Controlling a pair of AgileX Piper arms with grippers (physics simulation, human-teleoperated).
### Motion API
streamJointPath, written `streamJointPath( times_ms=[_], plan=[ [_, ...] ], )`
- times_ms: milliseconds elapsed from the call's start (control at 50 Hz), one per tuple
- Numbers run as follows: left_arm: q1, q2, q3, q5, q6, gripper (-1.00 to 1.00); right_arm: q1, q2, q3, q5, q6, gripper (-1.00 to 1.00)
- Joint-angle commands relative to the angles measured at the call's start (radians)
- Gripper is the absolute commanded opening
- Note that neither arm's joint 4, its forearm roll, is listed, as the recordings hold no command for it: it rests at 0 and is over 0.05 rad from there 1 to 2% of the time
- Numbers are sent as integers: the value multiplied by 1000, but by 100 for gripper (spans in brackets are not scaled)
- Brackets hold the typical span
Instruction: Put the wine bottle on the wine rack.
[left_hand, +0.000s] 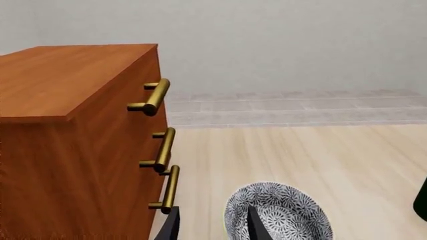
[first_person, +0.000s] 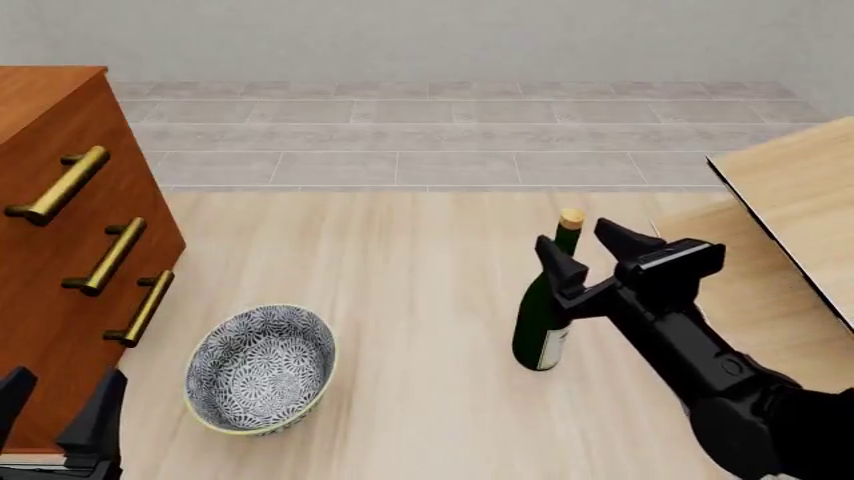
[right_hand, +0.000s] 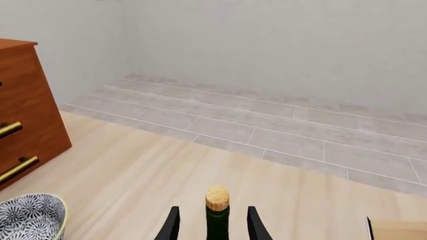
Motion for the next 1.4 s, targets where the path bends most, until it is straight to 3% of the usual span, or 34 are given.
streamJointPath(
  times_ms=[20,560,580,940,1400],
  plan=[
    [2,0,0,-4,0,100,-2,30,-7,-25,13,100],
    [7,0,0,-7,3,100,-12,77,-35,-43,28,100],
    [8,0,0,-7,5,100,-10,76,-37,-42,30,-100],
    [14,0,0,-10,-1,100,4,65,-48,-22,32,-100],
    [7,0,0,-8,-8,100,0,-104,-76,124,-14,-100]
  ],
)
